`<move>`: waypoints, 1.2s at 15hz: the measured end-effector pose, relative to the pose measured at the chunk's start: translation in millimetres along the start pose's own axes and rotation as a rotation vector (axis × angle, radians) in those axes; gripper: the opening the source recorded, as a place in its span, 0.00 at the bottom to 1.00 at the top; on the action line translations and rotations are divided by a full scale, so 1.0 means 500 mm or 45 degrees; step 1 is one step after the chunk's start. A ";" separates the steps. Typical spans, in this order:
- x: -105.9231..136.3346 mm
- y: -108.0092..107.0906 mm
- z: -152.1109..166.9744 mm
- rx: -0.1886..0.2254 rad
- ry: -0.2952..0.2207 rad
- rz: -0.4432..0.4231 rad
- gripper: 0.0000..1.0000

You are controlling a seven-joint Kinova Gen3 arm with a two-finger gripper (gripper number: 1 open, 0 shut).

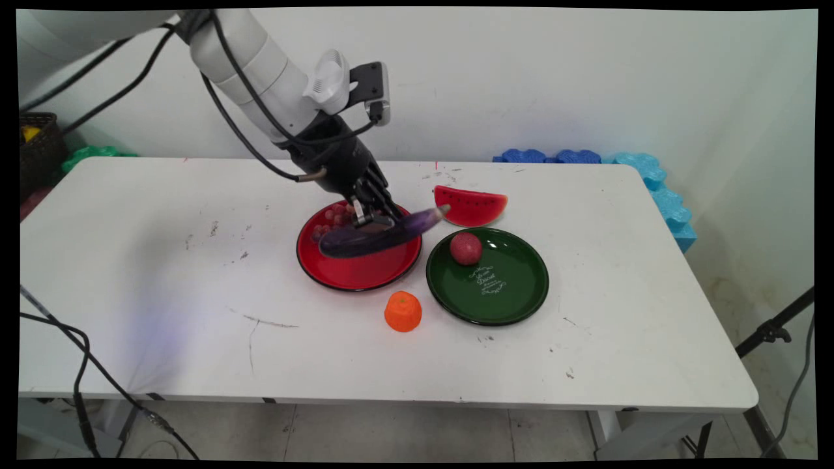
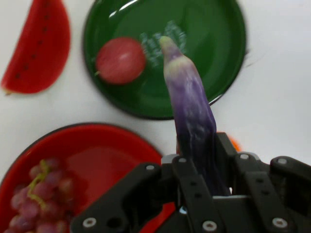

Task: Place the picked object on the table

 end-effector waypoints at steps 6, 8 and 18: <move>0.012 0.103 0.011 -0.063 0.030 0.010 0.00; 0.005 0.128 0.036 -0.076 0.033 0.014 0.00; -0.061 0.183 0.187 -0.085 0.024 0.113 0.00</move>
